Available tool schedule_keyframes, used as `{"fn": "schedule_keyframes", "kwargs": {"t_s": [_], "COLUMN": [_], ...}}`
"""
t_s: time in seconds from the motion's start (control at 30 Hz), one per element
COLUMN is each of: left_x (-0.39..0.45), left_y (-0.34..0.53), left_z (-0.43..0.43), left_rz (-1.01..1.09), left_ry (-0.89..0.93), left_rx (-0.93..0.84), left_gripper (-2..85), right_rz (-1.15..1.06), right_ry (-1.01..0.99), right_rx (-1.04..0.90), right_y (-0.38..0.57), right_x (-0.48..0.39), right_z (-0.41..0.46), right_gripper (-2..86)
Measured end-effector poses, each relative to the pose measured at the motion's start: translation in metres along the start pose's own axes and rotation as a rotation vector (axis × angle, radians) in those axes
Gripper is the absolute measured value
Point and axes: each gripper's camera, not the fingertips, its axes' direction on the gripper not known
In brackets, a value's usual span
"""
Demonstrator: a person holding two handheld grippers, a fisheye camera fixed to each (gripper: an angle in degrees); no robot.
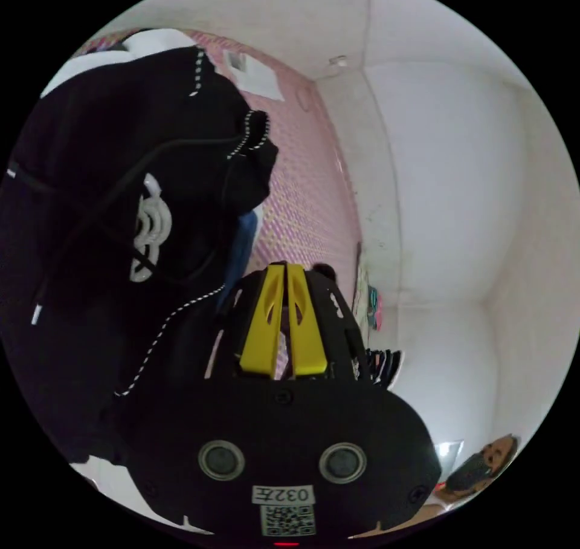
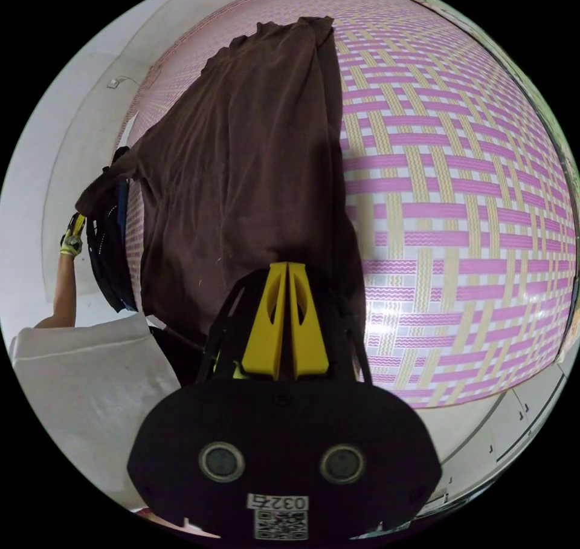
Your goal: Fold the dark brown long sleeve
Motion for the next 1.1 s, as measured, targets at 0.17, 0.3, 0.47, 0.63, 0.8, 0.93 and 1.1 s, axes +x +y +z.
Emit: {"fn": "schedule_keyframes", "kwargs": {"t_s": [0.17, 0.3, 0.47, 0.63, 0.8, 0.93, 1.1], "left_x": [-0.017, -0.004, 0.024, 0.073, 0.101, 0.113, 0.126], "left_y": [-0.013, -0.018, -0.009, -0.012, -0.015, -0.011, -0.008], "left_z": [0.013, 0.012, 0.034, 0.097, 0.154, 0.171, 0.105], "left_rz": [-0.106, -0.04, 0.2, 0.462, 0.616, 0.64, 0.5], "left_ry": [0.176, -0.177, -0.164, -0.399, -0.603, -0.602, -0.276], "left_rx": [0.034, -0.007, -0.045, -0.181, -0.375, -0.529, -0.425], "left_gripper": [3.4, 5.7, 6.0, 7.7, 8.1, 0.2, -0.8], "right_rz": [0.015, 0.013, 0.028, 0.032, 0.015, 0.032, 0.038], "right_ry": [-0.008, 0.005, 0.008, 0.023, 0.071, 0.052, 0.041], "right_rx": [-0.007, -0.022, -0.013, -0.029, -0.054, -0.045, -0.048], "right_y": [-0.004, -0.01, -0.013, -0.021, -0.029, -0.032, -0.036], "right_x": [-0.002, -0.007, -0.011, -0.017, -0.027, -0.026, -0.025], "right_z": [0.0, 0.0, 0.0, 0.0, 0.0, -0.002, -0.003], "right_gripper": [-1.0, -1.0, -1.0, -1.0, -1.0, -1.0, -1.0]}}
